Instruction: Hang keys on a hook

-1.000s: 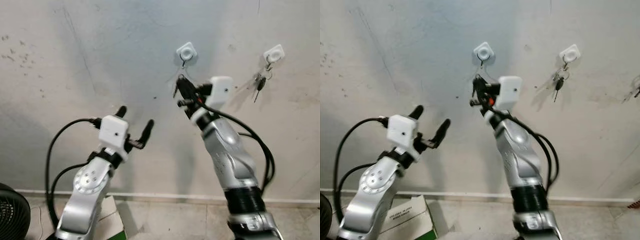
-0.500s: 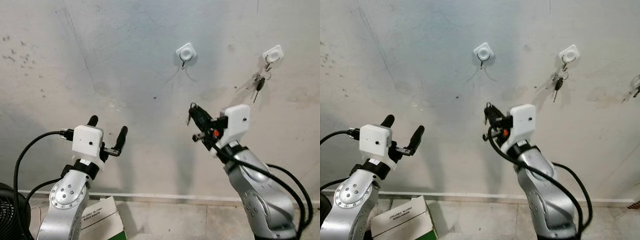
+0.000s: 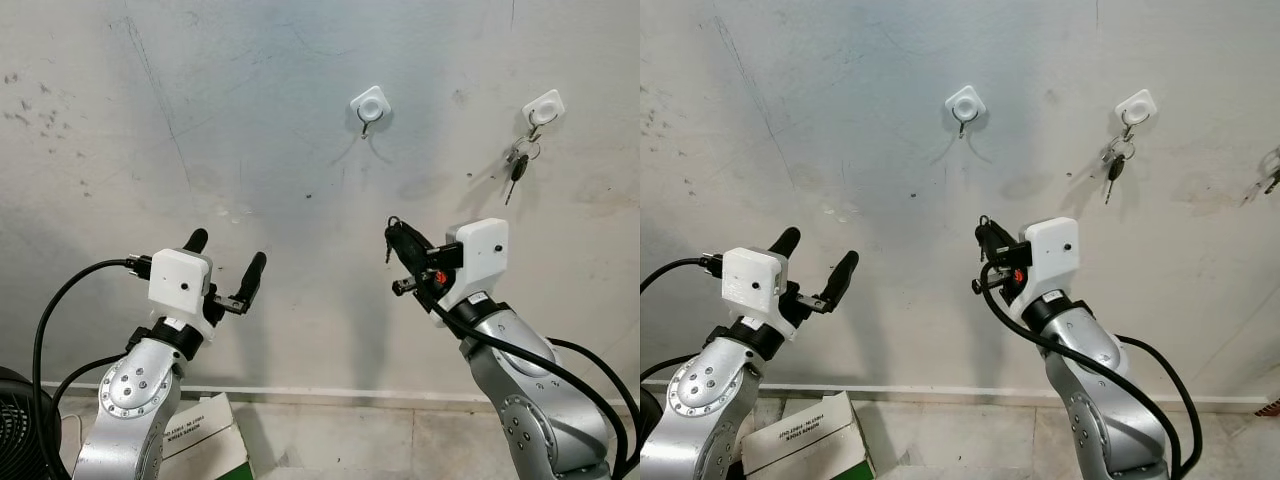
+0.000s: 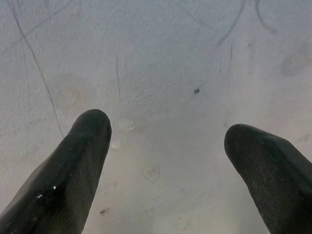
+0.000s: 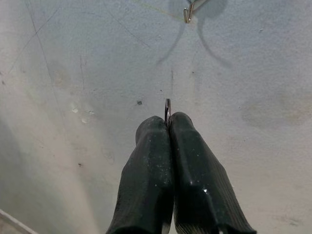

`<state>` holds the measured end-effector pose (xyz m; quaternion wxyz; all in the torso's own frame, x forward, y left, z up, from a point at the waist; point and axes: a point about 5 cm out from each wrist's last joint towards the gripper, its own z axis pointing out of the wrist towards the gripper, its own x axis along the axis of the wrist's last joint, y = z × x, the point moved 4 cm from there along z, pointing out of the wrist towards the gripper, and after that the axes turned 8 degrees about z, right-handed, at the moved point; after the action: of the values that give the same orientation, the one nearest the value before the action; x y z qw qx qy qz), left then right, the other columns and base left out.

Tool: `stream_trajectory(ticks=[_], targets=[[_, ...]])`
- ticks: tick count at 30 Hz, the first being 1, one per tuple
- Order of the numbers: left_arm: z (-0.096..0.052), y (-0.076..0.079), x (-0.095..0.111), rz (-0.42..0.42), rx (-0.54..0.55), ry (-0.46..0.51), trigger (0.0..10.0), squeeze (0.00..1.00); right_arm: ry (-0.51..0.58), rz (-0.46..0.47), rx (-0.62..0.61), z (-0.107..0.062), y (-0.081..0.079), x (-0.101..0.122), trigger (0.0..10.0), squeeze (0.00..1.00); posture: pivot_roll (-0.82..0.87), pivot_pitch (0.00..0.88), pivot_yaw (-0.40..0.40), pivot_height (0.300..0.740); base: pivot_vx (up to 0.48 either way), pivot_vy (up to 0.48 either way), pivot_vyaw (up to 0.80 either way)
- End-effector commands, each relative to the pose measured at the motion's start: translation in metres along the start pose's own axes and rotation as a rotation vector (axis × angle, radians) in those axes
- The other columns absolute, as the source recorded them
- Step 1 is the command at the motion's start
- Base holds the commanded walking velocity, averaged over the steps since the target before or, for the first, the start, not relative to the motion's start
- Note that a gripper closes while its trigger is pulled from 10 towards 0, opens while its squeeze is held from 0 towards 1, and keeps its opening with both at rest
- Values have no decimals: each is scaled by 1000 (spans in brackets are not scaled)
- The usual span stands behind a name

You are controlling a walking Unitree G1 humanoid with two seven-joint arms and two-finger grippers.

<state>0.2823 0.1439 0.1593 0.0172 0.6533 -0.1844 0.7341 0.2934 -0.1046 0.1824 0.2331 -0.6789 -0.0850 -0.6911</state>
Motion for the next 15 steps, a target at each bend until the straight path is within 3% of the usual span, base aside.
stream_trajectory(ticks=[1,15], targets=[[-1,1,4,8,-12,8,10000,0,20,-7,28,-1,-9,6,10000,0,77,0,69,740,0,0,0],[1,4,3,0,-36,7,10000,0,4,-5,33,-2,-11,4,10000,0,75,0,71,740,34,0,0]])
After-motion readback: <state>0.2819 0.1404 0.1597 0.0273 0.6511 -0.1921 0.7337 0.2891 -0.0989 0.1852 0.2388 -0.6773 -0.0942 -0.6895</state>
